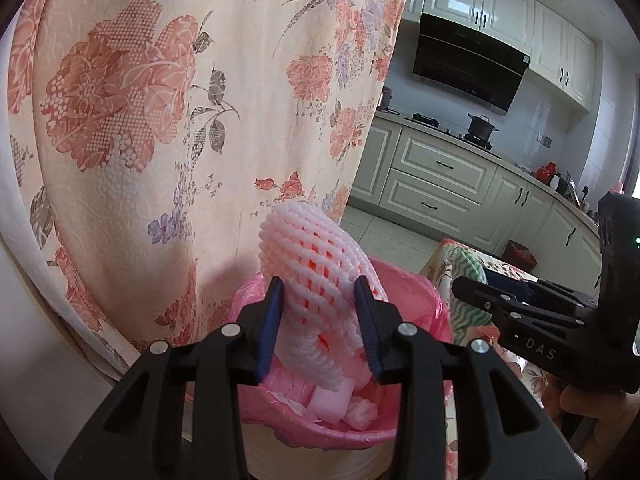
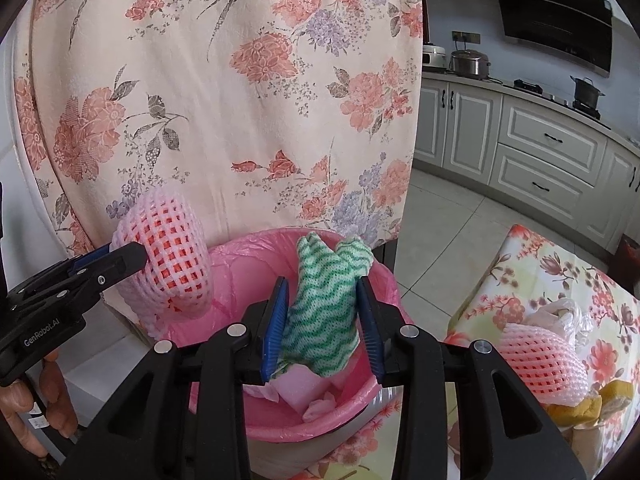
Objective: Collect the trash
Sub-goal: 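Open the right gripper to drop the cloth while the left gripper drops the foam net into the basket, then move both grippers back over the table toward the remaining trash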
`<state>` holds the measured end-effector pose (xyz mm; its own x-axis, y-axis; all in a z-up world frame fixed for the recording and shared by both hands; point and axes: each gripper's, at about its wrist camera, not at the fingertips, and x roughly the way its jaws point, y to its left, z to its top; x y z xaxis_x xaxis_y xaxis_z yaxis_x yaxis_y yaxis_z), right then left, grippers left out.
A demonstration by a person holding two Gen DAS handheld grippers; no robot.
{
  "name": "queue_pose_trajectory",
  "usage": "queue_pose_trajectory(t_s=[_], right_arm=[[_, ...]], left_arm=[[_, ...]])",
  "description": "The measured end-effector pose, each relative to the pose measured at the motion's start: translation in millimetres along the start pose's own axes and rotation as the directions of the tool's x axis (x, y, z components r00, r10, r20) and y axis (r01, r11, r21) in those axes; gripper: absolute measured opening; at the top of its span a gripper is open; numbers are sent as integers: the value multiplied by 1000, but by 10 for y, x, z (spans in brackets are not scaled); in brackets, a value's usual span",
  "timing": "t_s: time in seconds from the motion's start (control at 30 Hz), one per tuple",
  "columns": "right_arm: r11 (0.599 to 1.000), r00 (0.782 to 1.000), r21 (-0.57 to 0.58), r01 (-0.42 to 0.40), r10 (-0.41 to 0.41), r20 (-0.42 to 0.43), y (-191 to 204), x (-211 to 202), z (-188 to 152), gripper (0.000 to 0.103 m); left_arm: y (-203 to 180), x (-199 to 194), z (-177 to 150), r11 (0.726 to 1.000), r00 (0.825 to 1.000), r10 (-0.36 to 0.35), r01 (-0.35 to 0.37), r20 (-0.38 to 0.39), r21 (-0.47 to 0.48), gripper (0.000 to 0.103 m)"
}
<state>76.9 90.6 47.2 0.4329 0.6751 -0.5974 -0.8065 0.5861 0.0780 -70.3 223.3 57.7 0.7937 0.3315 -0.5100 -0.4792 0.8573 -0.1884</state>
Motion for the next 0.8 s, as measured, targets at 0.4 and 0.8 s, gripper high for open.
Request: queue_pose_trajectory(t_s=[0.4, 0.8], right_arm=[[999, 998, 13, 49, -49, 28, -131, -157, -69, 58], [989, 993, 104, 107, -111, 33, -542, -440, -390, 61]], left_arm=[[-2, 0, 2, 1000, 1000, 3, -3, 2, -4, 49], [-129, -42, -6, 1000, 1000, -12, 12, 9, 2, 68]])
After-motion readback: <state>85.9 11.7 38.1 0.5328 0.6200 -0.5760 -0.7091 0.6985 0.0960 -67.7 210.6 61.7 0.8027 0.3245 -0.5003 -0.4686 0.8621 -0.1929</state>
